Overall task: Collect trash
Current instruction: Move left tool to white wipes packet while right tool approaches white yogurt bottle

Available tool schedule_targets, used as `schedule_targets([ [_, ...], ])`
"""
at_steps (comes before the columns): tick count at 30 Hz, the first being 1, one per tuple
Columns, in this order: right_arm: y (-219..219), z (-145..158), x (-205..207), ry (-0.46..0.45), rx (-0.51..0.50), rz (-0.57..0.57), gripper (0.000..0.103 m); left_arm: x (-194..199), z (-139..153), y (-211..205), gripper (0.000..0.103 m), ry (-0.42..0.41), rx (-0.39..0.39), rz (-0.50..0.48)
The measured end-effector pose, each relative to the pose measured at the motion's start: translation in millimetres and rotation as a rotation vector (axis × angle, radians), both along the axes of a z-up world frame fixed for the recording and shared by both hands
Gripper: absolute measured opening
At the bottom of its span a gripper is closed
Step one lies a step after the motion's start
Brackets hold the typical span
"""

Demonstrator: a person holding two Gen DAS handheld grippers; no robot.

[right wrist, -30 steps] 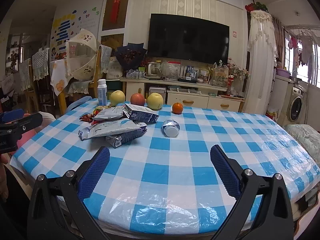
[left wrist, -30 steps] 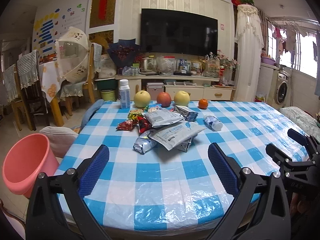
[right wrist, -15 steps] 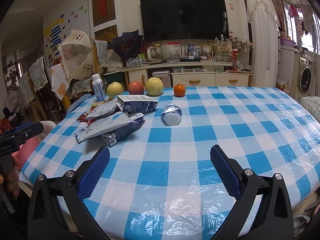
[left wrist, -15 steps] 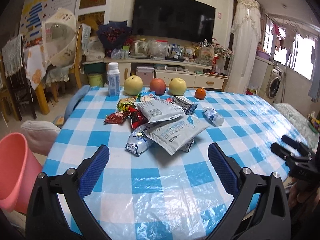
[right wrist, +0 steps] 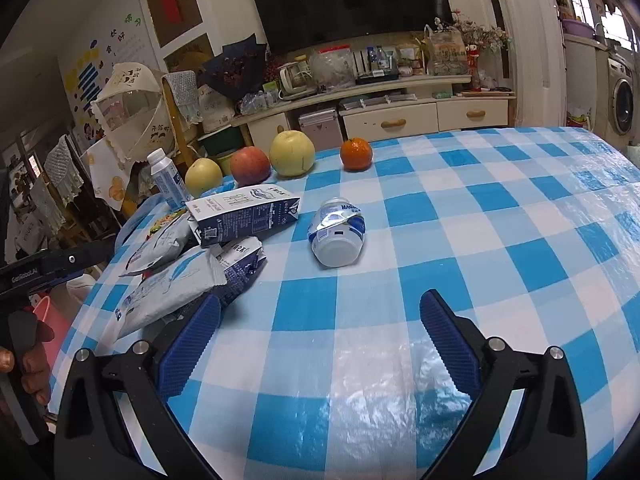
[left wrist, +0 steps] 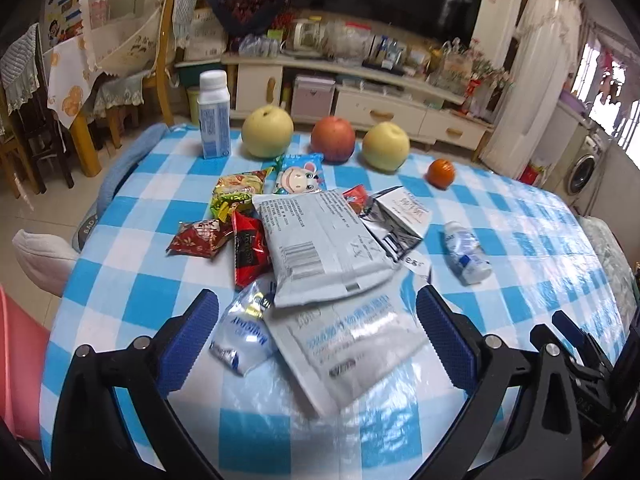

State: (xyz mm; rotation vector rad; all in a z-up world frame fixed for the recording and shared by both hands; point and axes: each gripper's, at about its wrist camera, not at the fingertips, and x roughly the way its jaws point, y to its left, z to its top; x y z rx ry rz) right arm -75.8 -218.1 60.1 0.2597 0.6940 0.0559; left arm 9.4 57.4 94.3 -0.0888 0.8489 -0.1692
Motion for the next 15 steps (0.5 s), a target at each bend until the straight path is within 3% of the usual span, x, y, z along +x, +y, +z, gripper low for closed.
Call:
schedule_targets([
  [4,-3.7,-7.3,30.4,0.020,0.017,0.011,0.098,33.5,-9.5,-6.7,0.100,0.062,-0.008,0.025],
  [11,-17.8,-21.7,79.7,0.066,0.064,0.015,0.098,73.2,-27.7,-20.9,0.100,0.146,0.079,0.035],
  [15,-22.1,-26.8,97.9,0.079,0.070,0.004,0.098,88.0,-37.5,-21.1,0.100,0.185,0.086,0.024],
])
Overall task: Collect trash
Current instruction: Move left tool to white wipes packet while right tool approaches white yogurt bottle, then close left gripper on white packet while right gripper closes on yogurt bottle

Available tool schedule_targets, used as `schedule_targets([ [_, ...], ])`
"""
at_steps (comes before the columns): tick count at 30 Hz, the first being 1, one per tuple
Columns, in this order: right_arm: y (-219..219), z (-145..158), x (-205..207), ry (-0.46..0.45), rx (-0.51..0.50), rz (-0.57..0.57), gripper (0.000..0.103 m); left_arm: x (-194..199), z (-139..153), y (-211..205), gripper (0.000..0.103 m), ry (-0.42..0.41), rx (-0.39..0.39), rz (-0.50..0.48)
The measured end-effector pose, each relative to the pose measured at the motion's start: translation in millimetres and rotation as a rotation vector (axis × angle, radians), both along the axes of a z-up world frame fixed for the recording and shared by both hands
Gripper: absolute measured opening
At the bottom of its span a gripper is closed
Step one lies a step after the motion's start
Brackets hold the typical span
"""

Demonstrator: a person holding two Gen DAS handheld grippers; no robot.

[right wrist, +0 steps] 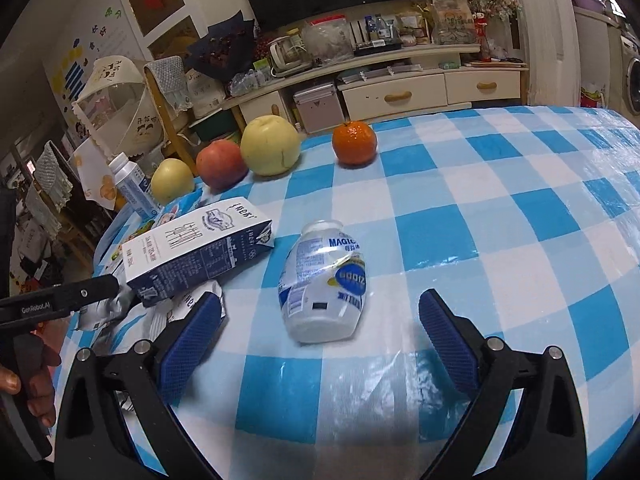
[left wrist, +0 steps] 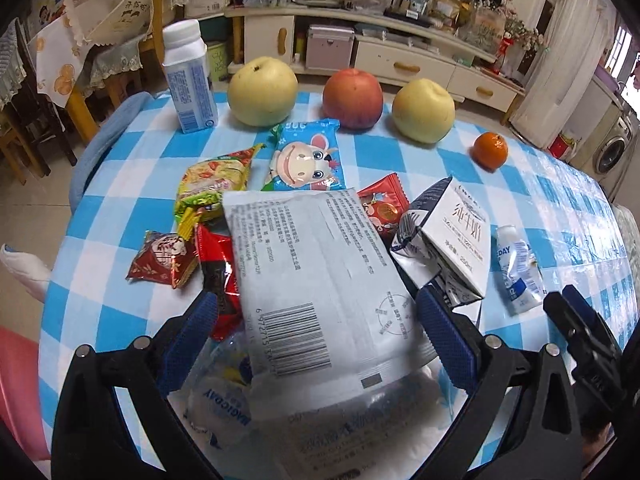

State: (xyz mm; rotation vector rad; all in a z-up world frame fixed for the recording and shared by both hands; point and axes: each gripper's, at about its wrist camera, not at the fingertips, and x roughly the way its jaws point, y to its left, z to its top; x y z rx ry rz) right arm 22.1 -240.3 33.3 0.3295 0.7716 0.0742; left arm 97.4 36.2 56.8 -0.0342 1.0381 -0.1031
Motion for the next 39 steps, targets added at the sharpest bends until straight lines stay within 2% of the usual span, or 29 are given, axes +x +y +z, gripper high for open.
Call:
schedule_targets([
  [9,6.4,-10.1,30.0,0.053,-0.042,0.025,0.097,14.5,-13.1,1.2,0.099,0.021,-0.008,0.020],
  [11,8.3,-11.9,33.5,0.059,-0.051,0.032,0.088,13.7,-13.6,0.6,0.096,0.003,0.001,0.025],
  [12,9.4,-13.3,35.5,0.069,-0.060,0.033,0.079,13.1,-13.4,-0.1,0.095,-0.004,0.008,0.026],
  [18,13.6,-18.0,39.6,0.104,-0.104,0.040,0.064,7.4,-9.8,1.1,0.081,-0.032,0.014,0.036],
  [21,14.0,-18.1,38.0,0.105,-0.118,0.046,0.057,3.0,-7.7,3.2,0.078,-0.043,0.011,0.039],
  [24,10.4,-18.3,35.3,0.104,-0.109,0.045,0.046,-4.8,-5.1,6.5,0.076,-0.056,0.006,0.042],
  [30,3.4,-11.7,24.1,0.081,-0.079,0.044,0.037,-29.6,2.8,19.9,0.070,-0.087,-0.032,0.052],
  [39,4.9,0.1,-4.7,0.053,-0.092,0.073,0.034,-74.4,6.2,45.1,0.059,-0.097,-0.124,0.046],
])
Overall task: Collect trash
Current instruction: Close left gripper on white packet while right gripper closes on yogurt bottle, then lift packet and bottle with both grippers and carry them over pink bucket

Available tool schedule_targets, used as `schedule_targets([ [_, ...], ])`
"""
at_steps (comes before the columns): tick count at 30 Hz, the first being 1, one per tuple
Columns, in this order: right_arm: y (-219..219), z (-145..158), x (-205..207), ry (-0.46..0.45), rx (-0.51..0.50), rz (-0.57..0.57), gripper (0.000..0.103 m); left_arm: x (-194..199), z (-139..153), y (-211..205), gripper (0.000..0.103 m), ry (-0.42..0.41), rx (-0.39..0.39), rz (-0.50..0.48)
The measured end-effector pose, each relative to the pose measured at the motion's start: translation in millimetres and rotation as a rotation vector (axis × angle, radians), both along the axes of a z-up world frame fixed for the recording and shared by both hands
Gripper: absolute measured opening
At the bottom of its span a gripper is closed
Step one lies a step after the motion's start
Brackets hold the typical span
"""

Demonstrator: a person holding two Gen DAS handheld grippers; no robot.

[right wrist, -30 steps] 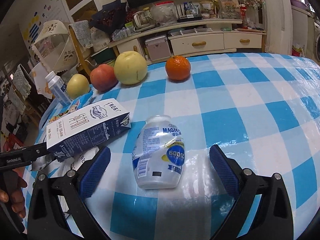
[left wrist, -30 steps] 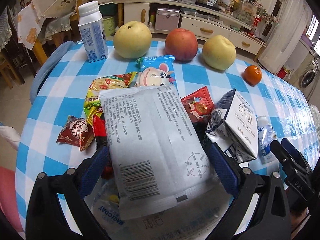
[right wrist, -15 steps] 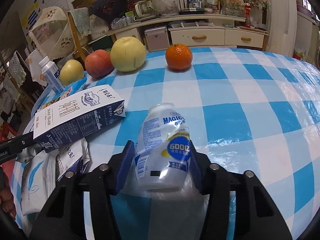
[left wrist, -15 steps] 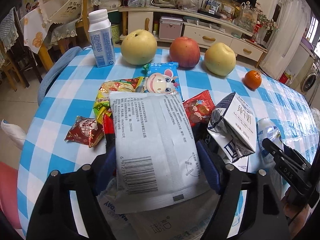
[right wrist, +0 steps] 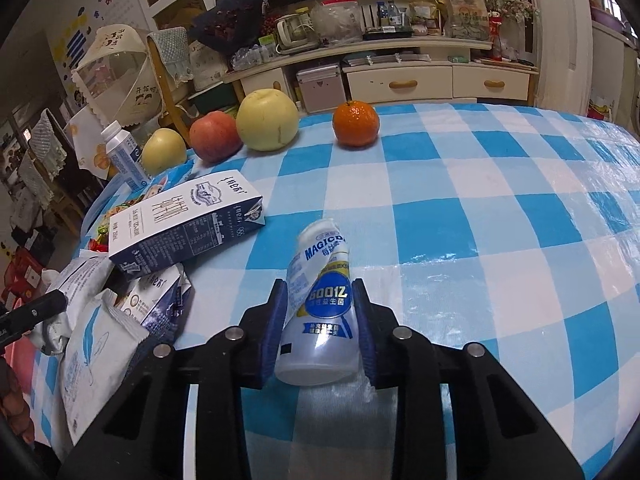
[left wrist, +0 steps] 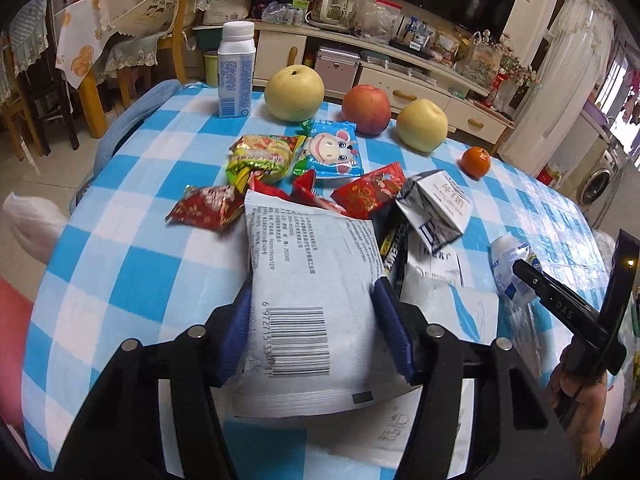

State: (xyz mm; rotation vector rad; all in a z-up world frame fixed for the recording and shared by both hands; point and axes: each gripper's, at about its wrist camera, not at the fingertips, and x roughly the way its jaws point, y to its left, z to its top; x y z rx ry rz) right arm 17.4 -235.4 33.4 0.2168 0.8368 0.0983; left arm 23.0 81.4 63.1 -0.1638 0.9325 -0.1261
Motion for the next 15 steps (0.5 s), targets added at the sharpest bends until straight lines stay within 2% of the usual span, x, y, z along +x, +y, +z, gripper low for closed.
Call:
schedule_targets([
  [7,12.6,11.7,-25.9,-0.026,-0.023,0.039,0.034,-33.0,-10.8,12.5,0.056,0.022,-0.029,-0.014],
  [10,18.8,19.2,-36.4,-0.046,-0.022,0.055,0.031,-43.8,-17.4,12.6,0.058,0.032,0.001,-0.031],
  [12,21.9,23.9,-42.6,-0.057,-0.015,0.064,0.028,-48.5,-20.0,8.9,0.067,0.022,0.052,-0.048],
  [14,24.7,26.9,-48.4,-0.062,-0.008,0.071,0.015,-52.6,-21.5,2.8,0.077,0.002,0.105,-0.068],
  [15,26.4,28.3,-51.4,-0.064,-0.005,0.073,0.012,-53.6,-23.0,-1.0,0.080,-0.005,0.134,-0.075],
])
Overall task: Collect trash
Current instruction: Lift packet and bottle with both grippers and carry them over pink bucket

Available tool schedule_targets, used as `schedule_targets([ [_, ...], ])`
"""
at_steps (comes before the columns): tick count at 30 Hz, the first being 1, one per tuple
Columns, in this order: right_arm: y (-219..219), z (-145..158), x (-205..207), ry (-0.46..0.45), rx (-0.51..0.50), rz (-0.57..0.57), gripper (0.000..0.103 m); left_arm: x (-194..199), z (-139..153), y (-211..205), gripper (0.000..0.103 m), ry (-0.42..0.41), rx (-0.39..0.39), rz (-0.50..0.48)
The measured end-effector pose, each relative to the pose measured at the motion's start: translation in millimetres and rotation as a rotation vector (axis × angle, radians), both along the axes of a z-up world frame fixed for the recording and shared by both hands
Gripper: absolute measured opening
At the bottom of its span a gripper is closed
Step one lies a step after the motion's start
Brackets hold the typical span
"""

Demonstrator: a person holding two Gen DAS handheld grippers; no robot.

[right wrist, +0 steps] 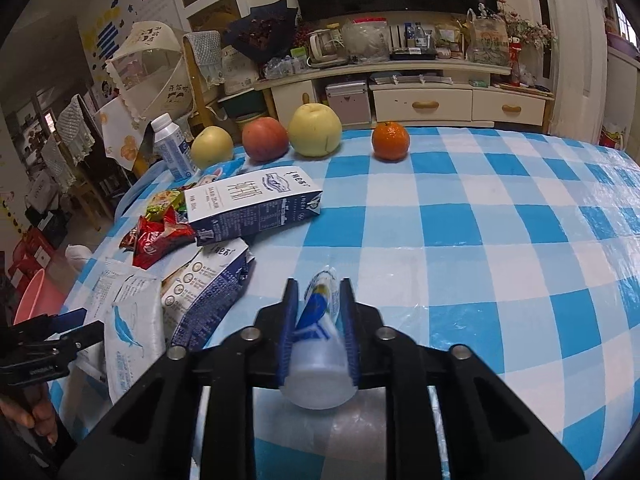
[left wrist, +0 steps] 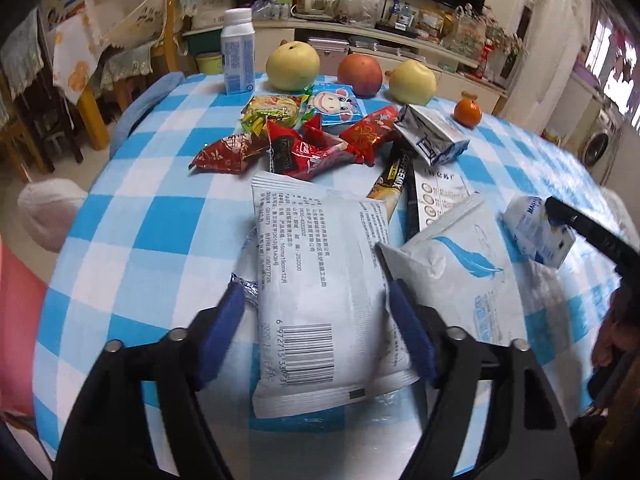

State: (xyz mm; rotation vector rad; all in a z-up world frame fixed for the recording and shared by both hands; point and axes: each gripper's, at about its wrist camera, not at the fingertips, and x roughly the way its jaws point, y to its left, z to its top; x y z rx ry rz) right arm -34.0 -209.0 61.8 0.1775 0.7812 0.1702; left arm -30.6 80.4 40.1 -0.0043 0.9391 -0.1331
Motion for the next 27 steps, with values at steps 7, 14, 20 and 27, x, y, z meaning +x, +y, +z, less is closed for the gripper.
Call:
schedule_targets([
  [7,3.1,-3.9,-10.3,0.032,0.013,0.015,0.014,-3.0,-15.9,-20.2,0.085,-0.042,0.167,-0.084],
  [14,0.0,-15.8,-19.0,0.092,0.005,-0.021,0.067,1.5,-22.7,-18.0,0.094,-0.053,0.174,-0.085],
  [20,13.1,-25.4,-26.1,0.124,-0.112,-0.006,0.078,5.6,-27.3,-12.3,0.095,-0.045,0.139,-0.079],
  [27,11.8,-39.0,-28.2,0.158,-0.199,-0.024,0.080,6.0,-29.2,-5.7,0.079,-0.028,0.086,-0.084],
])
